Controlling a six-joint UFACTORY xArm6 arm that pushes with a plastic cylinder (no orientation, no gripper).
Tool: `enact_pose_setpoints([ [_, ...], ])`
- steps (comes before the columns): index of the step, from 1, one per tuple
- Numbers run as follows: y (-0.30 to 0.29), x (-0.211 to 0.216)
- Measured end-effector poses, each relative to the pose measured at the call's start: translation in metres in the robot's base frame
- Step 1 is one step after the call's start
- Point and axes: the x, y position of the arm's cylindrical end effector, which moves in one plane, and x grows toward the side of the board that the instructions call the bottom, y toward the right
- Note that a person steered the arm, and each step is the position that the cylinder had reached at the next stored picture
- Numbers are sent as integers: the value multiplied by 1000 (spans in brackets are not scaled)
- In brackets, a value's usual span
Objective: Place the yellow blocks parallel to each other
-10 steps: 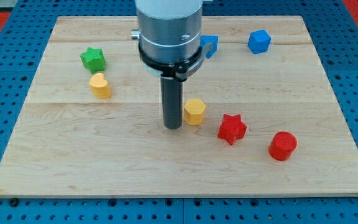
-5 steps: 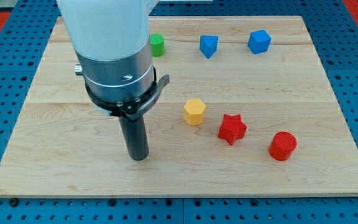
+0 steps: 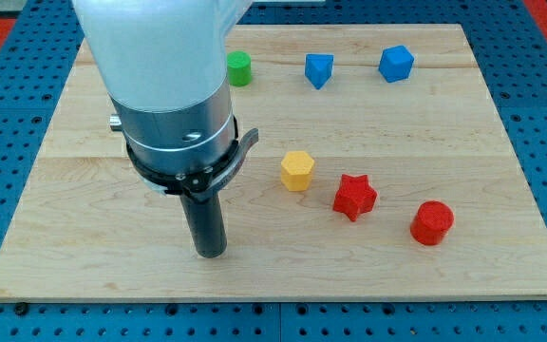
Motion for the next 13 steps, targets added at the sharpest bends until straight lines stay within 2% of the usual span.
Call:
enact_pose_setpoints([
  [3, -50, -23],
  [4, -86, -40],
  [6, -119, -85],
  [8, -149, -163],
  [9, -115, -192],
  [11, -69, -176],
  [12, -50, -185],
  [13, -46, -178],
])
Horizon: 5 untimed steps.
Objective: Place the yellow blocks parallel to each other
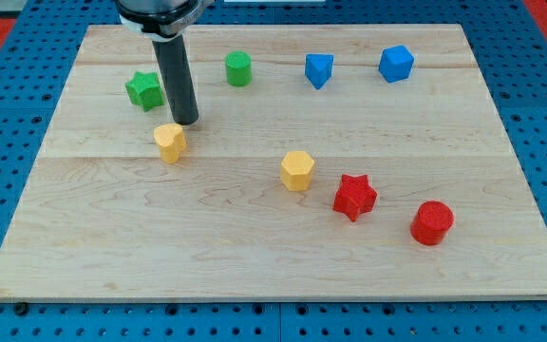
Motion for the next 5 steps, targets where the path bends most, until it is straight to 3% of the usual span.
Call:
enact_pose_setpoints([
  [2, -46, 19],
  [3, -41, 2],
  [5, 1, 20],
])
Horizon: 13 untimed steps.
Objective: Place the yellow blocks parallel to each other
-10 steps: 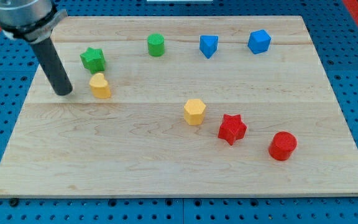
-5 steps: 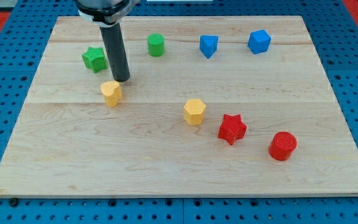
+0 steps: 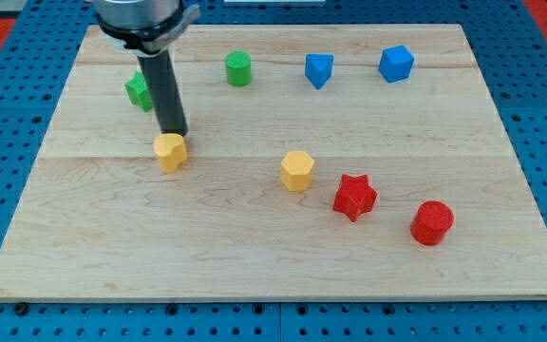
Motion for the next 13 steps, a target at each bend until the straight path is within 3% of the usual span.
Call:
enact_pose_setpoints([
  [4, 0, 2],
  [6, 20, 33],
  [11, -66, 57],
  [13, -104, -34],
])
